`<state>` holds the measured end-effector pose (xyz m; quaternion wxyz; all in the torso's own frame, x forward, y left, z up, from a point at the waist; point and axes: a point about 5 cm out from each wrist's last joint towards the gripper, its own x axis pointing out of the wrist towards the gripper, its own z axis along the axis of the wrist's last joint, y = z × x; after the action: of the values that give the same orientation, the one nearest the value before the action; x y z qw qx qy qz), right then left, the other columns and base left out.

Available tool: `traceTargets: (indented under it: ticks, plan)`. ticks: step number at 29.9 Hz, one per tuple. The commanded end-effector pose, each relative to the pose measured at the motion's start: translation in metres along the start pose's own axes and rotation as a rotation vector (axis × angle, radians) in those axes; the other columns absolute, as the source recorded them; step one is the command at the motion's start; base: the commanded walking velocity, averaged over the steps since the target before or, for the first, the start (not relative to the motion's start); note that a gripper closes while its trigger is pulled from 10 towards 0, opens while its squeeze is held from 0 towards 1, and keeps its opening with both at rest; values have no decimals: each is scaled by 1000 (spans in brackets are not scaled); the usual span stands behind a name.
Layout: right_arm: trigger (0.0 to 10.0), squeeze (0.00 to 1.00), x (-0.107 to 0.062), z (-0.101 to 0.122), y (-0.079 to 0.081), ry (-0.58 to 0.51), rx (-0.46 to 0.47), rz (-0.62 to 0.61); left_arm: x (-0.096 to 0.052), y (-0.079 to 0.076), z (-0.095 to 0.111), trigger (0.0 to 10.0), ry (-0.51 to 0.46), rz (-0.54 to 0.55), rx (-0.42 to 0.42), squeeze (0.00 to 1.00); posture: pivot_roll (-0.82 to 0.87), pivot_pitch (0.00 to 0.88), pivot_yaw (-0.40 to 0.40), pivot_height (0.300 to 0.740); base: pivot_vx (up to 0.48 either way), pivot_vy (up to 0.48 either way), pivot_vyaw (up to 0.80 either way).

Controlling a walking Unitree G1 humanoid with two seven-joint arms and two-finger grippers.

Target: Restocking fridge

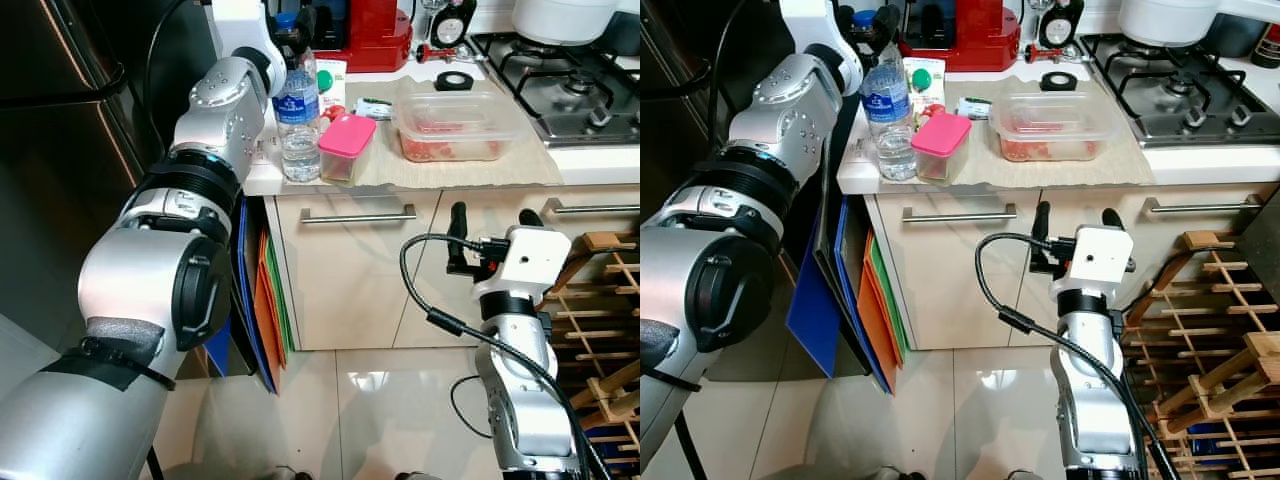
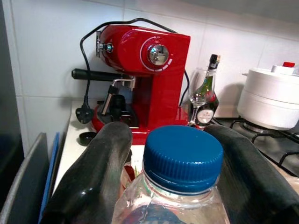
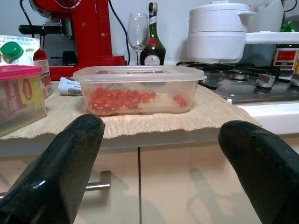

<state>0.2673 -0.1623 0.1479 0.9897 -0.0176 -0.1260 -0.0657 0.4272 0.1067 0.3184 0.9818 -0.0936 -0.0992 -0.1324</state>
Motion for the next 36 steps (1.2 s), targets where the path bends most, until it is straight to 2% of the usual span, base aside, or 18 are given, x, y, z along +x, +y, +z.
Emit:
traceTargets:
  ticks: [1, 7, 14, 20, 21, 25, 30, 33, 35, 36]
  plan:
    - [10000, 0, 1, 2, 1, 5, 7, 1, 1, -2, 2, 0, 28, -20, -13, 0, -96, 63, 93, 740, 0, 0, 0]
    - [10000, 0, 0, 1, 1, 8, 6, 4, 1, -2, -5, 0, 65, -28, -39, 0, -96, 64, 91, 740, 0, 0, 0]
    - [10000, 0, 1, 1, 0, 9, 3, 5, 1, -6, 4, 0, 0, -58, -11, 0, -95, 64, 90, 740, 0, 0, 0]
    - [10000, 0, 2, 0, 2, 12, 5, 10, 0, -6, 5, 0, -31, -95, 34, 0, -89, 62, 88, 740, 0, 0, 0]
    - [10000, 0, 3, -1, 2, 14, 6, 13, -1, -6, 7, 0, -51, -105, 78, 0, -84, 58, 87, 740, 0, 0, 0]
    - [10000, 0, 4, -1, 2, 15, 6, 15, -1, -6, 8, 0, -64, -115, 88, 0, -83, 54, 87, 740, 0, 0, 0]
    - [10000, 0, 6, -3, 2, 18, 8, 15, -3, 5, 35, 0, -187, -85, 132, 0, -74, 41, 82, 740, 0, 0, 0]
    - [10000, 0, 7, -4, 3, 18, 6, 19, -5, 10, 45, 0, -228, -71, 145, 0, -70, 37, 81, 740, 0, 0, 0]
    - [10000, 0, 8, -4, 3, 18, 6, 22, -7, 17, 52, 0, -245, -19, 192, 0, -67, 33, 80, 740, 0, 0, 0]
    - [10000, 0, 9, -5, 2, 19, 5, 21, -9, 21, 55, 10000, -261, -22, 205, 0, -58, 29, 78, 740, 0, 0, 0]
